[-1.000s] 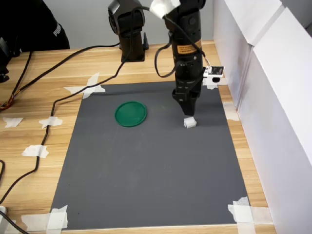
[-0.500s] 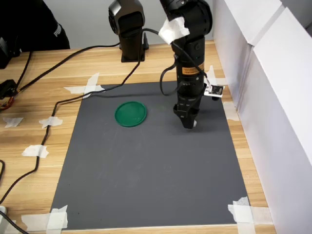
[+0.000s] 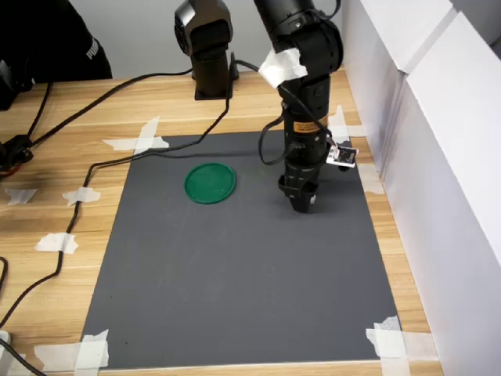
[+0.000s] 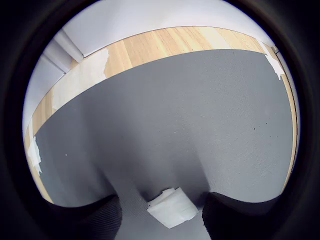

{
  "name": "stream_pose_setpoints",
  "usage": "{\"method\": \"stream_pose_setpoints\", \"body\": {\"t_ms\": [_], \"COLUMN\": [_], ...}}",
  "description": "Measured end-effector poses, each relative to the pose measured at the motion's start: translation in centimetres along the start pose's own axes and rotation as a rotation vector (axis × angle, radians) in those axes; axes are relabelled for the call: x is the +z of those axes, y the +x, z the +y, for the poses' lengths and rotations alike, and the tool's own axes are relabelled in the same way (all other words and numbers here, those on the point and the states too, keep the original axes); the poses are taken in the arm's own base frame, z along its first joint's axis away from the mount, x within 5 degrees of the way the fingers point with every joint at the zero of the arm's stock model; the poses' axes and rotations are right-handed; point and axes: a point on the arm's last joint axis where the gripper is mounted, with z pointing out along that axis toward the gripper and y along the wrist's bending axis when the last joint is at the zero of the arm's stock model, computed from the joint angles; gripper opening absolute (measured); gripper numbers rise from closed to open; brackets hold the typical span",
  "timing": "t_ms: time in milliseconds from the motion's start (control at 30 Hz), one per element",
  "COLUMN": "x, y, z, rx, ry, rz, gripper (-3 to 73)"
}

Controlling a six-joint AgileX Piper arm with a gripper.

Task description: Grasp a white terminal and put it on the green lid.

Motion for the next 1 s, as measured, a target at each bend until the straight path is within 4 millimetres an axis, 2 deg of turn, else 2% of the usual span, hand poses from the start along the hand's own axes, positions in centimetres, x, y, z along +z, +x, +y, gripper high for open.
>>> {"method": "stream_pose_setpoints", "body": {"t_ms": [133,333,567,800,1000], "x": [0.1,0.1,-0.5,-5.2,-9.8], "y": [0.0,0.0,0.1,0.8,4.1], "z": [0.0,0.1,0.1,0.3,-1.7], "rx": [0.008,0.043,0.043,0.05,0.169], "ry": [-0.005,-0.015,-0.008,0.023,0.099], "rz": [0.003,0.006,0.007,-0.016,-0.056], "gripper": [57.4,36.3,35.6,35.6,35.6]}}
